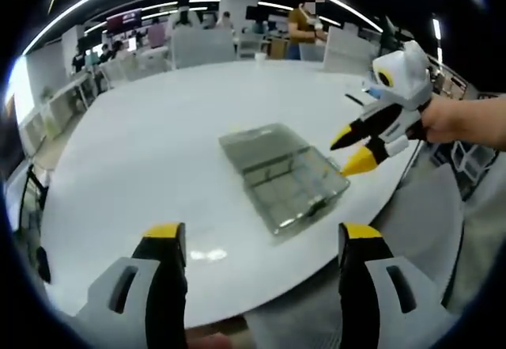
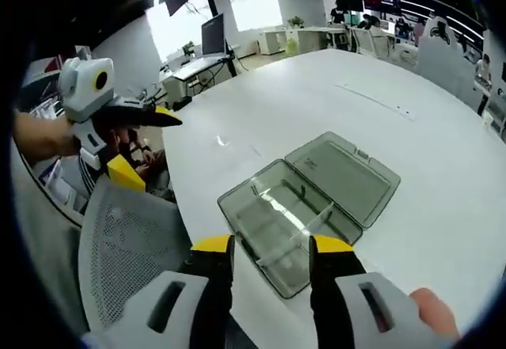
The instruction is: Insert the divider into the dual guide fixture by aligning both edges with the guide slots and pushing it downward to the bottom, including one-sided entry, uneven engagement, binding, and posture correction.
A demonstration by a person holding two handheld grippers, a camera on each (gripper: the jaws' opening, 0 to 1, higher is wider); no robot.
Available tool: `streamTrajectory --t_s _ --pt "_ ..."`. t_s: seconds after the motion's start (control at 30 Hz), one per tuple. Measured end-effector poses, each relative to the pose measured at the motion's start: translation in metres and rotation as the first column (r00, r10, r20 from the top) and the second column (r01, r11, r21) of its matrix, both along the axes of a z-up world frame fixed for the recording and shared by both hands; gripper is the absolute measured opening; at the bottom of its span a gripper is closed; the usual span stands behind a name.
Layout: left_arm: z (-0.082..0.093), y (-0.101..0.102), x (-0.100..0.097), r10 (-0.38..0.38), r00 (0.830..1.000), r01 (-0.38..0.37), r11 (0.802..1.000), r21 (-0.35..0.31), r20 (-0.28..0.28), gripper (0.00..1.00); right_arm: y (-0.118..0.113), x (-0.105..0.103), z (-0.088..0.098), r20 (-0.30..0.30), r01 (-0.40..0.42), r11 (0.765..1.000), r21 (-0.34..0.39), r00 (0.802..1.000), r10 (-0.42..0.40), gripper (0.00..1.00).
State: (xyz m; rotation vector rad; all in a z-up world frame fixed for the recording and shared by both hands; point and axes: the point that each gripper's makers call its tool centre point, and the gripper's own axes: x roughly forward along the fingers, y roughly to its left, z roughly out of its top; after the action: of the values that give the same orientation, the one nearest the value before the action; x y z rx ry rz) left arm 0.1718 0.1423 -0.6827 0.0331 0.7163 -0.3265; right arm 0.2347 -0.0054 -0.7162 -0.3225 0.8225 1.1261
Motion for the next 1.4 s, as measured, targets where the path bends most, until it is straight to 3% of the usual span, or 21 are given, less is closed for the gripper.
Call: streamTrajectory --t_s 0.37,0.73,1.17,1.4 --pt "-0.007 -0.003 0.001 0.065 0.997 -0.064 0.998 0.021 -0.045 0.75 -0.029 -0.001 0.003 0.047 -0.042 0.998 0.043 0.998 0.04 0.42" --pt "-0.006 0.0 0.003 0.105 0.994 -0.103 0.993 0.052 -0.038 0.71 -0.047 -0.016 0.007 0.062 -0.071 0.993 0.097 0.996 0.065 0.46" --pt "-0.032 0.009 0.009 0.08 0.991 -0.069 0.992 0.102 -0.111 0.64 -0.069 -0.017 0.01 0.055 -0.001 0.992 0.124 0.998 -0.006 0.49" --pt "-0.05 0.024 0.017 0.085 0.985 -0.067 0.991 0.12 -0.151 0.6 -0.073 -0.014 0.011 0.057 0.027 0.993 0.116 0.998 -0.034 0.49"
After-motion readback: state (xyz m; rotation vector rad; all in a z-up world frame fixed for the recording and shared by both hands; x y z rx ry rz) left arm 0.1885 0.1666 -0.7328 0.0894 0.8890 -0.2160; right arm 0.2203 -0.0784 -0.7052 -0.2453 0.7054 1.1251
